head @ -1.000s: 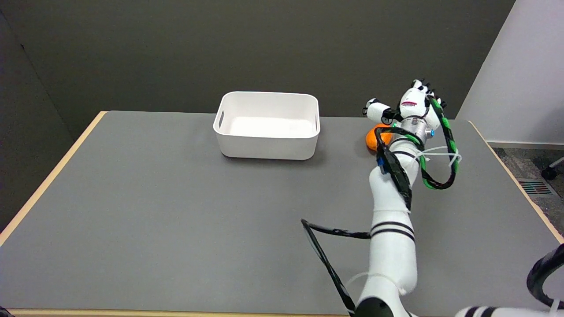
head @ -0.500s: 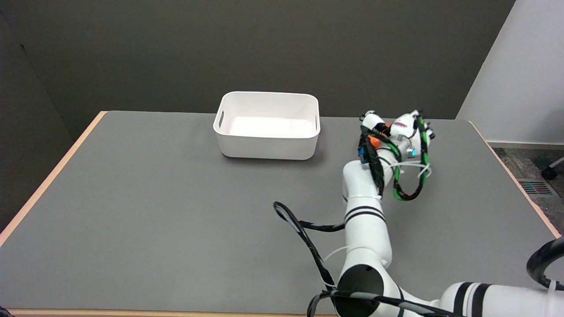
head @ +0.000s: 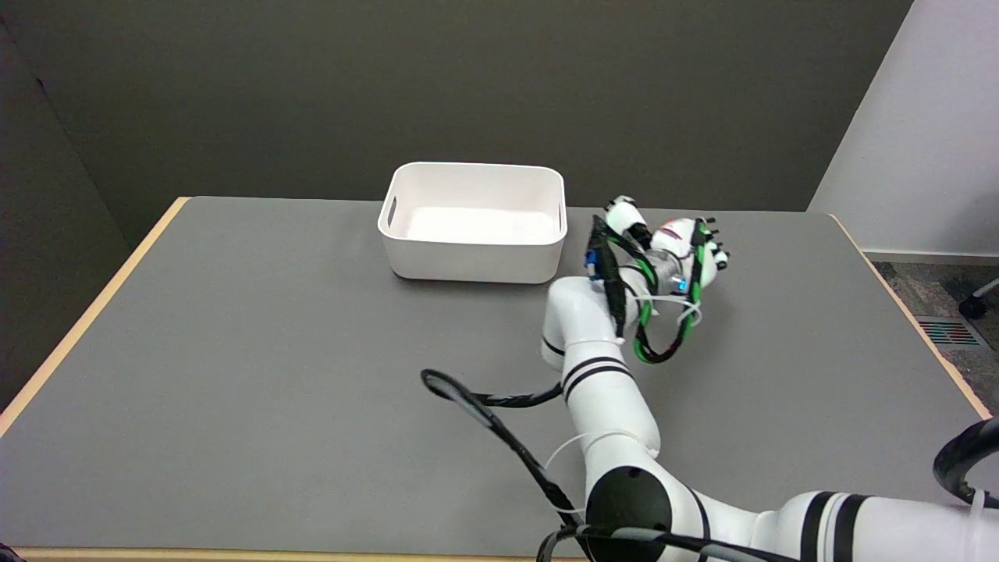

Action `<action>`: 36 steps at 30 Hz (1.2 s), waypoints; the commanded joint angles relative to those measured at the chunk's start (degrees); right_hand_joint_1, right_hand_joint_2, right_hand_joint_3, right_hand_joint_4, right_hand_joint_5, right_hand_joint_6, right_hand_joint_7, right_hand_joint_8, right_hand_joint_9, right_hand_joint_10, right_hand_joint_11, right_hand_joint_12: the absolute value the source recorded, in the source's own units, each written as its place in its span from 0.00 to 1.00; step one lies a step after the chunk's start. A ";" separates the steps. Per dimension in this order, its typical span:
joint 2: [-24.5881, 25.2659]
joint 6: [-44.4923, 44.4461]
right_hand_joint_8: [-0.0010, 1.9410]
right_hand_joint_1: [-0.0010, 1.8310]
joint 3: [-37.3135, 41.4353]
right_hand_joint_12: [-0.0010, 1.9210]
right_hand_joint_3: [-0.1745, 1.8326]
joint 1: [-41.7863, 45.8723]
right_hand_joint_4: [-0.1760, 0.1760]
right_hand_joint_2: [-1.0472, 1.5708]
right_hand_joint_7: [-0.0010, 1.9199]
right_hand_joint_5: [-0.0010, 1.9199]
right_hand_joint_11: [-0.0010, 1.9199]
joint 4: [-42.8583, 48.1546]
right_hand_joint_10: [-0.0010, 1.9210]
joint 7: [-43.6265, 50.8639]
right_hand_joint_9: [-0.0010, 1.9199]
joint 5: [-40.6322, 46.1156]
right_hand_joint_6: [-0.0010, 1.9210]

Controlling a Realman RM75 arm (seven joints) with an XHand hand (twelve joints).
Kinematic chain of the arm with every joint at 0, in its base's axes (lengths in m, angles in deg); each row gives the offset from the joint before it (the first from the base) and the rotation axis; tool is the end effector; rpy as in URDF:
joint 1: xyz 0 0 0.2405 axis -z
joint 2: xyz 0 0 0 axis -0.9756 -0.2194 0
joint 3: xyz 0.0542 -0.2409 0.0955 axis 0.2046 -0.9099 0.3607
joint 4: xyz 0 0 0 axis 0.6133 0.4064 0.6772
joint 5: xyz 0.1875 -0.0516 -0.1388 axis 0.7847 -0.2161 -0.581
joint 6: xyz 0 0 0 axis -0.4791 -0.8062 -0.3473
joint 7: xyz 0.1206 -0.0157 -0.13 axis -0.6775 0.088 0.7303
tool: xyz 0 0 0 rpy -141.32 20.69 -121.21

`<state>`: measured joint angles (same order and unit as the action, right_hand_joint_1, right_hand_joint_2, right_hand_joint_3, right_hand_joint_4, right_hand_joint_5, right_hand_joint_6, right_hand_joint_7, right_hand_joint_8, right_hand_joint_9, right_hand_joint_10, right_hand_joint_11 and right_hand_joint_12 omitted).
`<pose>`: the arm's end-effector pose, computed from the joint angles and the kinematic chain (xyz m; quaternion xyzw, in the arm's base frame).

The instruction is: Pick up mango.

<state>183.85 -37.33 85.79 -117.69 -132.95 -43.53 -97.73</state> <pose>-0.2741 -0.4582 0.3364 0.1776 -0.1682 0.2862 0.9264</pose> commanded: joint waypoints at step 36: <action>-15.79 -14.00 0.15 0.14 -23.14 0.60 0.55 -14.07 0.00 0.64 0.04 0.03 0.00 28.49 0.35 7.64 0.04 24.03 0.10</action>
<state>172.73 -52.20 66.34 -124.93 -115.21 -34.55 -76.91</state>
